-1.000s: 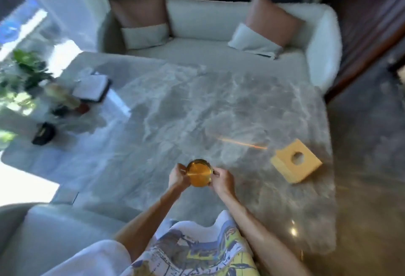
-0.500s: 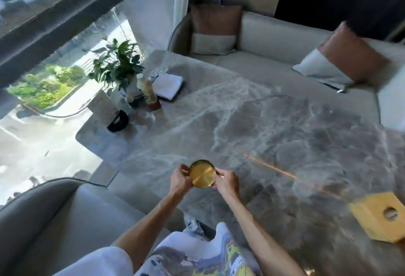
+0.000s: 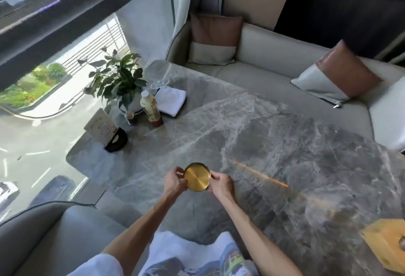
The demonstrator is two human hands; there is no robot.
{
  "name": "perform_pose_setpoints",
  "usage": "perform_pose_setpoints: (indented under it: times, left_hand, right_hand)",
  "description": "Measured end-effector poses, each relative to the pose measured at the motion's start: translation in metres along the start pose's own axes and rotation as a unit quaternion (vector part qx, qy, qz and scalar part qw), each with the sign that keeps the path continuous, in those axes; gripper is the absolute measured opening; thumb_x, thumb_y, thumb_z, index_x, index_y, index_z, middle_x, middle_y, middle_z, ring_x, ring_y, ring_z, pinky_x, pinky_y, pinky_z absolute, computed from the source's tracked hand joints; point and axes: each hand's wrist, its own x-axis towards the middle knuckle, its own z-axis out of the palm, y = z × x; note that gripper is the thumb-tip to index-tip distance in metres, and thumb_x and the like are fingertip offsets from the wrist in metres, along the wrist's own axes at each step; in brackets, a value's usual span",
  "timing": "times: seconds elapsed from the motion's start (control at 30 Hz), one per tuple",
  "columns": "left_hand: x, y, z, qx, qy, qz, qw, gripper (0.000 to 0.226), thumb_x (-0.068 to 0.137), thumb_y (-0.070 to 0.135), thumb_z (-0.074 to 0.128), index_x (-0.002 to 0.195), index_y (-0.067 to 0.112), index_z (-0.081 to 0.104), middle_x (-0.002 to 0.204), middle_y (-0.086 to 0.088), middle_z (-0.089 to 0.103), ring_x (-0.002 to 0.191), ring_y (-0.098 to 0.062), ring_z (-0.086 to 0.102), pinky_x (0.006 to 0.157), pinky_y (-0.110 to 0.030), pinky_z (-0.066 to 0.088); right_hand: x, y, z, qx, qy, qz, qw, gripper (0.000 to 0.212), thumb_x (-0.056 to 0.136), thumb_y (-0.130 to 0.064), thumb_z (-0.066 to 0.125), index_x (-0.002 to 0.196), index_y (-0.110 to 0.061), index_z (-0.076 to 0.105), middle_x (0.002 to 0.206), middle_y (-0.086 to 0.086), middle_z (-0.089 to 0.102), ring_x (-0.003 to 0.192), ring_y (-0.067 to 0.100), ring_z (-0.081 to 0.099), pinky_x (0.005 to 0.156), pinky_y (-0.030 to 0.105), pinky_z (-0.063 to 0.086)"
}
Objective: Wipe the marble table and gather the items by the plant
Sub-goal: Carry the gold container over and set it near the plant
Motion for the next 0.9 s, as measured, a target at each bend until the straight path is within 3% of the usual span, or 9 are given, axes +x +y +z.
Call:
perform_pose_setpoints:
  times: [0.1, 0.23, 0.33, 0.47, 0.57, 0.7, 0.9]
  left_hand:
    - [0.032, 0.008, -0.03, 0.004, -0.009, -0.005, 1.0, 0.033, 0.068, -0.009, 0.052, 0.098, 0.004, 0.059, 0.094, -0.025, 0.066, 0.063, -0.029, 0.063, 0.053, -0.036, 0.057]
    - [0.084, 0.002, -0.081, 0.028, -0.02, -0.013, 0.999, 0.036, 0.058, 0.001, 0.052, 0.092, 0.007, 0.061, 0.085, -0.022, 0.069, 0.061, -0.029, 0.066, 0.056, -0.044, 0.06]
    - [0.125, -0.017, -0.118, 0.058, -0.007, -0.037, 0.998, 0.031, 0.061, 0.003, 0.058, 0.089, 0.014, 0.061, 0.083, -0.013, 0.07, 0.073, -0.029, 0.069, 0.063, -0.047, 0.061]
    - [0.145, -0.026, -0.159, 0.082, -0.001, -0.035, 0.996, 0.039, 0.059, 0.009, 0.056, 0.097, 0.007, 0.064, 0.091, -0.013, 0.07, 0.089, -0.03, 0.067, 0.073, -0.041, 0.058]
    - [0.153, -0.019, -0.181, 0.09, -0.022, -0.049, 0.995, 0.063, 0.052, 0.014, 0.041, 0.111, 0.003, 0.061, 0.105, -0.017, 0.065, 0.102, -0.031, 0.061, 0.082, -0.032, 0.05]
    - [0.176, -0.02, -0.2, 0.08, -0.048, -0.064, 0.994, 0.072, 0.05, 0.015, 0.042, 0.12, 0.003, 0.059, 0.111, -0.014, 0.064, 0.108, -0.03, 0.06, 0.087, -0.03, 0.047]
    - [0.222, -0.029, -0.208, 0.092, -0.092, -0.066, 0.989, 0.072, 0.05, 0.018, 0.047, 0.119, 0.006, 0.06, 0.112, -0.011, 0.066, 0.107, -0.026, 0.063, 0.089, -0.033, 0.052]
  right_hand:
    - [0.021, -0.018, 0.034, -0.002, 0.0, 0.004, 1.0, 0.035, 0.086, -0.01, 0.066, 0.121, -0.016, 0.069, 0.108, 0.0, 0.075, 0.076, 0.016, 0.075, 0.064, 0.032, 0.063]
    - [0.036, -0.051, 0.093, 0.021, 0.004, 0.019, 1.0, 0.033, 0.083, -0.013, 0.068, 0.114, -0.023, 0.073, 0.094, -0.003, 0.077, 0.071, 0.015, 0.075, 0.067, 0.039, 0.064]
    - [0.045, -0.065, 0.143, 0.0, 0.004, 0.046, 0.999, 0.032, 0.085, -0.017, 0.065, 0.115, -0.024, 0.073, 0.094, -0.004, 0.077, 0.076, 0.015, 0.075, 0.069, 0.034, 0.064]
    - [0.066, -0.06, 0.201, -0.074, -0.03, 0.06, 0.995, 0.047, 0.078, -0.037, 0.054, 0.123, -0.048, 0.06, 0.099, -0.007, 0.077, 0.084, 0.019, 0.073, 0.08, 0.039, 0.061]
    - [0.051, -0.094, 0.223, -0.095, -0.063, 0.05, 0.992, 0.045, 0.083, -0.025, 0.058, 0.124, -0.04, 0.063, 0.09, -0.003, 0.071, 0.082, 0.019, 0.064, 0.083, 0.036, 0.059]
    - [0.05, -0.127, 0.239, -0.082, -0.072, 0.06, 0.992, 0.04, 0.091, -0.012, 0.057, 0.126, -0.028, 0.065, 0.094, 0.001, 0.066, 0.081, 0.014, 0.056, 0.071, 0.024, 0.052]
    - [0.075, -0.145, 0.259, -0.104, -0.082, 0.068, 0.989, 0.052, 0.085, -0.011, 0.056, 0.131, -0.035, 0.059, 0.097, -0.006, 0.065, 0.092, 0.014, 0.057, 0.09, 0.03, 0.051]
